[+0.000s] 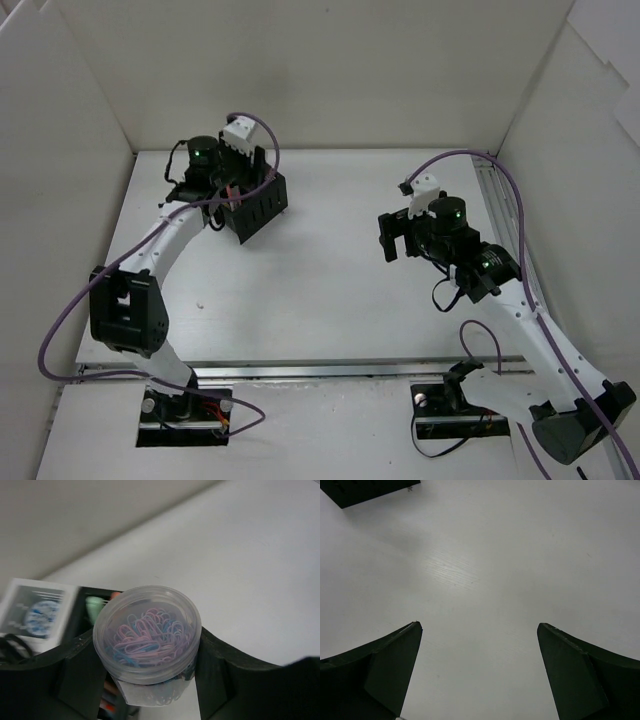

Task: Sort the stationery into containers
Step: Place the stationery in the storage box.

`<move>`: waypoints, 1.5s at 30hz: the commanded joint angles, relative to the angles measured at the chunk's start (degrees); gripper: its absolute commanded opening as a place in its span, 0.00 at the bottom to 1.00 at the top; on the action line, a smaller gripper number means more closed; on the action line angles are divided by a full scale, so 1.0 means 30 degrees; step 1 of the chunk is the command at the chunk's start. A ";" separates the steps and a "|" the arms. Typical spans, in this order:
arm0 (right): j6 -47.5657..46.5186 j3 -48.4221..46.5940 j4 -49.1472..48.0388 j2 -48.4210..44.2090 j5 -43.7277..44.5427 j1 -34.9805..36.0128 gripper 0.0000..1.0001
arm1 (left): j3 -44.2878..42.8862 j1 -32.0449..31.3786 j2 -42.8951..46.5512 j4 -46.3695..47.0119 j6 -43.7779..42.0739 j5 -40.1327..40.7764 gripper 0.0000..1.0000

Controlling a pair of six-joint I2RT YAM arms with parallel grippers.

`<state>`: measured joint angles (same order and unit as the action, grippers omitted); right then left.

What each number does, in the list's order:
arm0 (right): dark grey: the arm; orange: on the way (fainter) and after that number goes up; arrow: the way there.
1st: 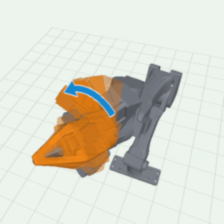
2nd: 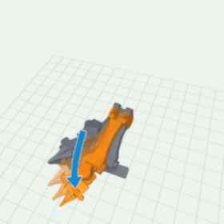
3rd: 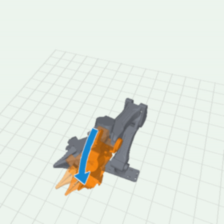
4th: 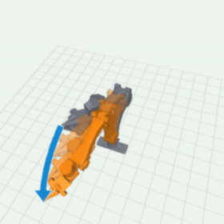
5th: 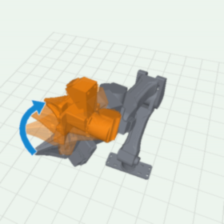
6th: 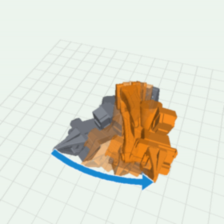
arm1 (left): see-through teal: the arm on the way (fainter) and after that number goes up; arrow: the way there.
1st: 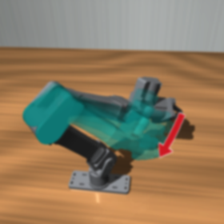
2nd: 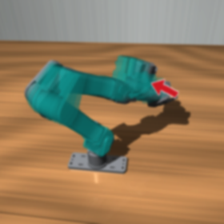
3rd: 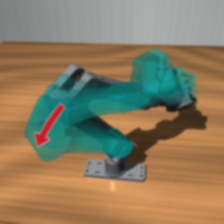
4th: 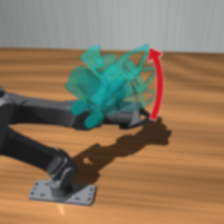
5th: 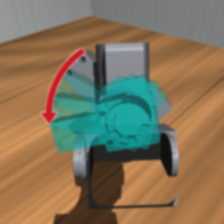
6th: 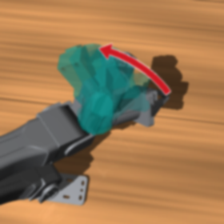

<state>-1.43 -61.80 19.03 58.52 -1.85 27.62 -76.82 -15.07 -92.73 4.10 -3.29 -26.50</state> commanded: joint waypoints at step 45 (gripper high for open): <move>0.1298 -0.0698 -0.1479 0.3374 0.0762 -0.3083 0.98 | -1.0077 0.5199 -1.0721 0.5284 0.0365 -0.1567 0.33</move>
<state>1.56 -61.82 17.69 68.88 0.58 18.72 -102.89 0.54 -126.15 14.11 -2.17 -30.44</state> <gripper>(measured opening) 0.978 0.555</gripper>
